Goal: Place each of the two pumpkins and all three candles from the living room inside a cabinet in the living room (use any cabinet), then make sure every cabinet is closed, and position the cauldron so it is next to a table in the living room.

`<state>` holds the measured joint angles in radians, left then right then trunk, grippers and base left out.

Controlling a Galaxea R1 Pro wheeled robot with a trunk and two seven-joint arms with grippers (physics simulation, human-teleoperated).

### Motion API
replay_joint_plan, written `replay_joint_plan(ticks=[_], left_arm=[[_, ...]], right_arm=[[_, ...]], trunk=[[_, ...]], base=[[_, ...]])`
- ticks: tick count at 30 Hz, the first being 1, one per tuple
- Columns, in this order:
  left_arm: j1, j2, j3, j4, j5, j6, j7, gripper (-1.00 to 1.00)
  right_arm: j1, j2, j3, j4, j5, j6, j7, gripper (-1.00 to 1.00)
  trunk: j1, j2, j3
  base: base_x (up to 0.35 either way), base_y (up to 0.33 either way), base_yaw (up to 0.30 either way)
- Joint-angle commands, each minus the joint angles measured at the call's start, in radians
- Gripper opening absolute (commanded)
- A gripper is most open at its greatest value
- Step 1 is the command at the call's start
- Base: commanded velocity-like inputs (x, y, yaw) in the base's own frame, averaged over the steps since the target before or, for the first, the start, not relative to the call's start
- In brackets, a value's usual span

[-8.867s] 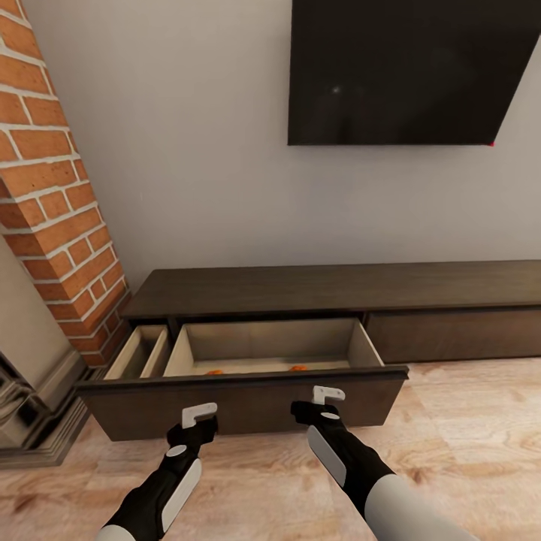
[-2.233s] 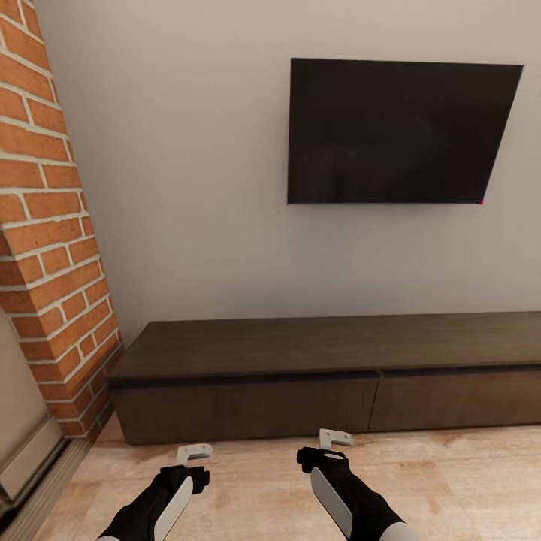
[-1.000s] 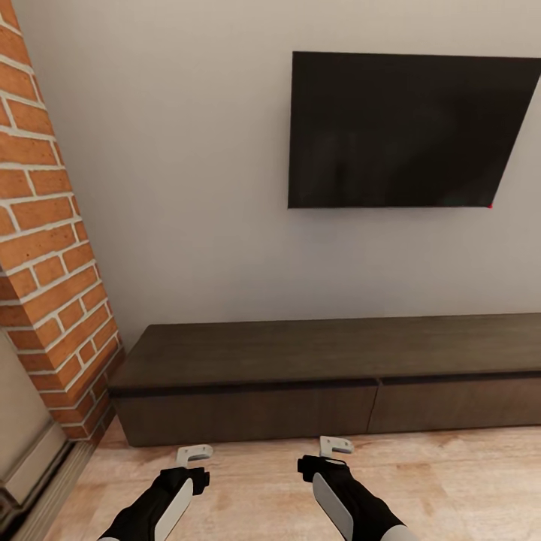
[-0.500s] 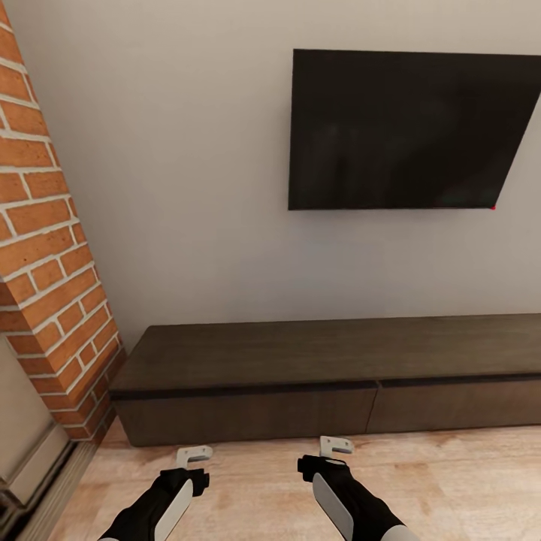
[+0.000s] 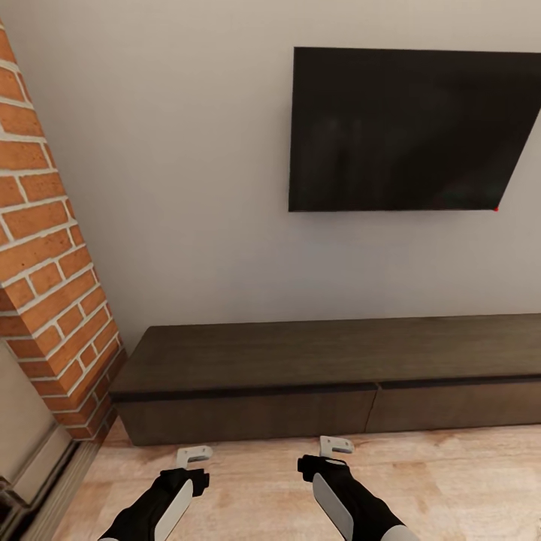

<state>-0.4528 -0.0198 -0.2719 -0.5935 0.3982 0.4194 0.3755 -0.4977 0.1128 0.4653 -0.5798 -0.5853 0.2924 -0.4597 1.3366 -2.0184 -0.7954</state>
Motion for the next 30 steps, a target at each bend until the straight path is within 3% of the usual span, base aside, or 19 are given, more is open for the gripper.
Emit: replay_joint_plan(ticks=[1,30], left_arm=[[-0.001,0.001,-0.006,-0.002,0.011,0.003,0.010,1.00],[-0.001,0.000,-0.006,0.003,0.011,0.002,0.010,1.00]], right_arm=[[-0.001,-0.001,0.006,-0.002,-0.007,0.004,-0.008,1.00],[-0.001,-0.001,0.006,-0.002,-0.007,0.004,-0.008,1.00]], trunk=[[-0.004,0.007,0.001],[-0.115,0.210,0.044]], base=[[0.000,0.000,0.000],[0.000,0.000,0.000]])
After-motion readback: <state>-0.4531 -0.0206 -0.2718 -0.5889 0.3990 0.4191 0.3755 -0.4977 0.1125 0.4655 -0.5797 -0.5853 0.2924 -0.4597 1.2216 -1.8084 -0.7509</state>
